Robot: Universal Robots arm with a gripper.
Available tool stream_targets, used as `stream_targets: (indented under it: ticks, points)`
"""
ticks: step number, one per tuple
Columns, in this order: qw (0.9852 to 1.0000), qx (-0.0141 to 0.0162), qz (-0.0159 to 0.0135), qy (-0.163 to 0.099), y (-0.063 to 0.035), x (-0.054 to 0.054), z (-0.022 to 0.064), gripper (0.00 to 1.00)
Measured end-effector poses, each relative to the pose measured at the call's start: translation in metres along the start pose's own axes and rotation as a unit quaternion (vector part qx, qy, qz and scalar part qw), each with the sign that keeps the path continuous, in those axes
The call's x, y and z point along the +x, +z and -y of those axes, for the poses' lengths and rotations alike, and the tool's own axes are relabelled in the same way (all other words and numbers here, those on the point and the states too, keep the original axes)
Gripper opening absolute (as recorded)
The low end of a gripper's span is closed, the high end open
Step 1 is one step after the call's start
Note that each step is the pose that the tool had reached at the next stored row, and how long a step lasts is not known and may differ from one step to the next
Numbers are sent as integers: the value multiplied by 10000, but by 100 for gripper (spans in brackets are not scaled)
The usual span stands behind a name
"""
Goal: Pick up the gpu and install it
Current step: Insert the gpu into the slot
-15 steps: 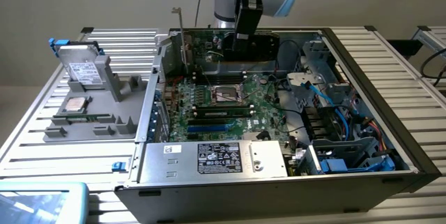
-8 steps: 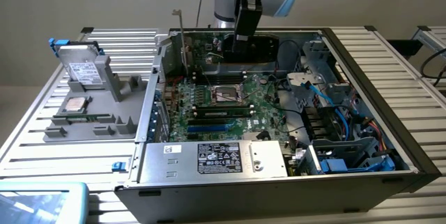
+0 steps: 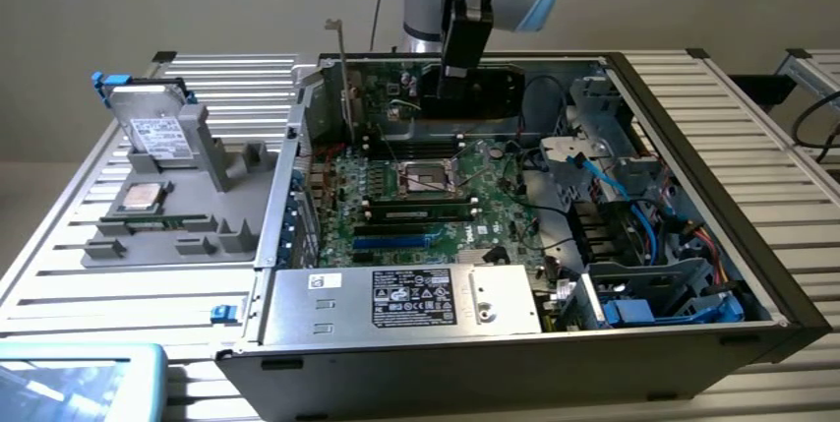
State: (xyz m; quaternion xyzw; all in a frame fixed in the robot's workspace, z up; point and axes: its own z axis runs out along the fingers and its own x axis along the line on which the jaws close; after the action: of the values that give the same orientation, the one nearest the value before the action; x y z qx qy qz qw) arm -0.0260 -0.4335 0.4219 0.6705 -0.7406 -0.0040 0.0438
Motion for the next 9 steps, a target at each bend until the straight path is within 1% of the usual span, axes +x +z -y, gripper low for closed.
stream_targets:
  ticks: [2, 5, 6, 9]
  points:
    - [10000, -2, 5, 0, 8, -1, 0, 28]
    - [10000, -5, 39, -2, 26, -1, -1, 28]
    - [10000, -6, 46, -3, 28, -2, -4, 28]
    - [10000, -7, 48, -3, 50, -8, -29, 28]
